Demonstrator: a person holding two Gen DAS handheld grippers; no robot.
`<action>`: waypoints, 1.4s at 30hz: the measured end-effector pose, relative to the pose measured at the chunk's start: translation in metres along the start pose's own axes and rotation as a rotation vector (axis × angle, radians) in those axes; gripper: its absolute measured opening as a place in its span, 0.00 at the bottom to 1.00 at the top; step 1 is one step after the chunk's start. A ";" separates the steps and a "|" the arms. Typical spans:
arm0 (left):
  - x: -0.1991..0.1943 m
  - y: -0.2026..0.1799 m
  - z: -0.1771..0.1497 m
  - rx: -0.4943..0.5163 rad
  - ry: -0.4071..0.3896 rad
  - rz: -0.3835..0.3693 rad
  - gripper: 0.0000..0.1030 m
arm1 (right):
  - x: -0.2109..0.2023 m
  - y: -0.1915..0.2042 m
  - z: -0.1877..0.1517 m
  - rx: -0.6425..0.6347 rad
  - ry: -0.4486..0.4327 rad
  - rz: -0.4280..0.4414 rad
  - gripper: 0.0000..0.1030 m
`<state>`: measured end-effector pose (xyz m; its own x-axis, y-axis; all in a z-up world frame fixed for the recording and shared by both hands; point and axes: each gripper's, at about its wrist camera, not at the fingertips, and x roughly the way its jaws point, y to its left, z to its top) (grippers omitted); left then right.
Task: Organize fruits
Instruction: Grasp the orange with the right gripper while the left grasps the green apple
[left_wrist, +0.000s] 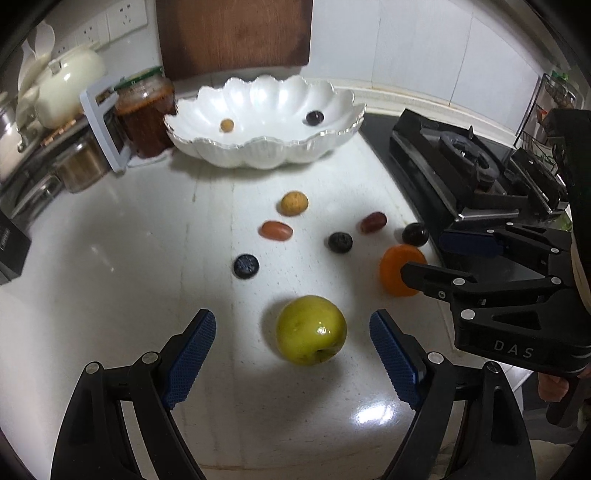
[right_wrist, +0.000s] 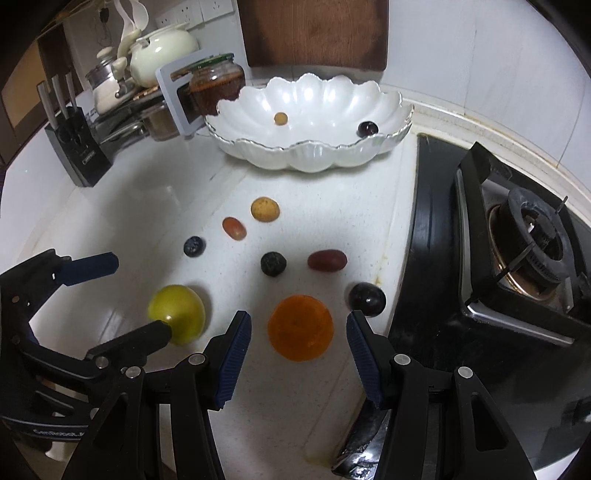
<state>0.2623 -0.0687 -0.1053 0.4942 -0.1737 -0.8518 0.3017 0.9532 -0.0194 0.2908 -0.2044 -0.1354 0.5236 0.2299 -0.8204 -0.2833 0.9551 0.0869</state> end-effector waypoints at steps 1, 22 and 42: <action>0.003 0.000 -0.001 -0.002 0.007 -0.002 0.82 | 0.003 -0.001 -0.001 0.000 0.007 0.000 0.53; 0.041 0.004 -0.005 -0.064 0.085 -0.024 0.64 | 0.033 -0.006 -0.006 -0.013 0.085 0.016 0.53; 0.035 0.004 -0.004 -0.074 0.070 -0.060 0.47 | 0.026 -0.001 -0.010 -0.008 0.047 0.020 0.42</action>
<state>0.2773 -0.0699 -0.1379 0.4180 -0.2153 -0.8826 0.2663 0.9579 -0.1075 0.2966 -0.2017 -0.1622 0.4792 0.2400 -0.8443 -0.2996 0.9489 0.0997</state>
